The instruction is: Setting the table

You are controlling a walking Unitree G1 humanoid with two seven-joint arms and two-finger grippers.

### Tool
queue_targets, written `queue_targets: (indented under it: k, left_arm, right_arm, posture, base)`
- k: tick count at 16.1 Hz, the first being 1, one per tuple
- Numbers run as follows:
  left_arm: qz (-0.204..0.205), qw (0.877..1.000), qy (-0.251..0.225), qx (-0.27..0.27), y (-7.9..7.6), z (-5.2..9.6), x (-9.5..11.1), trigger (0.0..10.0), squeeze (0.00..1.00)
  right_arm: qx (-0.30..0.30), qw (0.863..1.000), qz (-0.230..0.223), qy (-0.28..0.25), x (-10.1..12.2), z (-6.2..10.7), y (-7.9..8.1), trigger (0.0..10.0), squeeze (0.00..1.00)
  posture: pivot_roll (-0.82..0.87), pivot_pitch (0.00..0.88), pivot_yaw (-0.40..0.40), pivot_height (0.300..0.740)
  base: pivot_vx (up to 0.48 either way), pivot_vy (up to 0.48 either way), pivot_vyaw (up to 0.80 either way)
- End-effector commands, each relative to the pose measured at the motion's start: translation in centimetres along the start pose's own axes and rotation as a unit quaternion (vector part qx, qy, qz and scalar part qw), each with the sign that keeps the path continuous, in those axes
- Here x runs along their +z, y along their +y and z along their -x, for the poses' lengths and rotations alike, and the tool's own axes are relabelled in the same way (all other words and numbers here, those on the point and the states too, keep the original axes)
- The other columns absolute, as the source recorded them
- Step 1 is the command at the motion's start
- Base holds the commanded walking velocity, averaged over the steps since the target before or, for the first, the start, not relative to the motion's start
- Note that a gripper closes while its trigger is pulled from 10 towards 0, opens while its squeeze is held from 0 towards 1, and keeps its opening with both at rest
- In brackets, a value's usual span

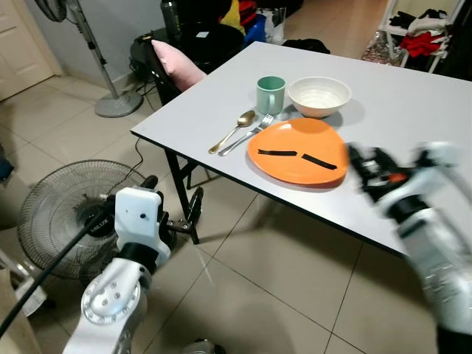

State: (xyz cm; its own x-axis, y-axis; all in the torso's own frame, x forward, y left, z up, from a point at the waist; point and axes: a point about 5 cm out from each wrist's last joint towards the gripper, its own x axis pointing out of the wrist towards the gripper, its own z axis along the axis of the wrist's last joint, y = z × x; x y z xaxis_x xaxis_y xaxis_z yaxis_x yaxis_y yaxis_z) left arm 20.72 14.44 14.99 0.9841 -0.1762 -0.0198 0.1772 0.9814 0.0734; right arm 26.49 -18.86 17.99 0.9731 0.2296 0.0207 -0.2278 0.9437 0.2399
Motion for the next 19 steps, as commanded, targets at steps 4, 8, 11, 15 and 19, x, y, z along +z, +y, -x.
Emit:
queue_targets:
  k: [4, 8, 11, 15, 19]
  left_arm:
    - [-0.023, 0.999, 0.001, 0.025, 0.3, -0.2, 0.2, 10.0, 0.00]
    - [-0.024, 0.999, 0.001, 0.028, 0.1, -0.2, 0.3, 10.0, 0.00]
    - [-0.025, 0.999, 0.002, 0.028, 0.1, -0.2, 0.3, 10.0, 0.00]
    - [-0.030, 0.999, 0.001, 0.025, 0.0, -0.1, 0.4, 10.0, 0.00]
    - [-0.030, 0.999, 0.013, 0.039, 0.5, 0.9, 0.0, 10.0, 0.00]
  right_arm:
    - [0.055, 0.993, 0.096, 0.034, -1.8, -0.2, 4.1, 10.0, 0.00]
    - [0.028, 0.987, 0.138, 0.071, -3.6, 0.1, 4.1, 10.0, 0.00]
    - [0.052, 0.985, 0.149, 0.069, -3.9, 0.0, 4.4, 10.0, 0.00]
    - [0.104, 0.979, 0.155, 0.086, -5.0, 0.7, 5.4, 10.0, 0.00]
    - [0.128, 0.978, 0.141, 0.091, -5.5, 1.5, 5.4, 10.0, 0.00]
  posture:
    - [-0.02, 0.000, 0.084, 0.740]
    - [-0.02, 0.000, 0.081, 0.740]
    - [-0.02, 0.000, 0.080, 0.740]
    - [-0.02, 0.000, 0.083, 0.740]
    - [0.00, 0.000, 0.081, 0.740]
  base:
    - [0.000, 0.000, 0.00]
    - [0.000, 0.000, 0.00]
    - [0.000, 0.000, 0.00]
    - [0.000, 0.000, 0.60]
    - [0.000, 0.000, 0.80]
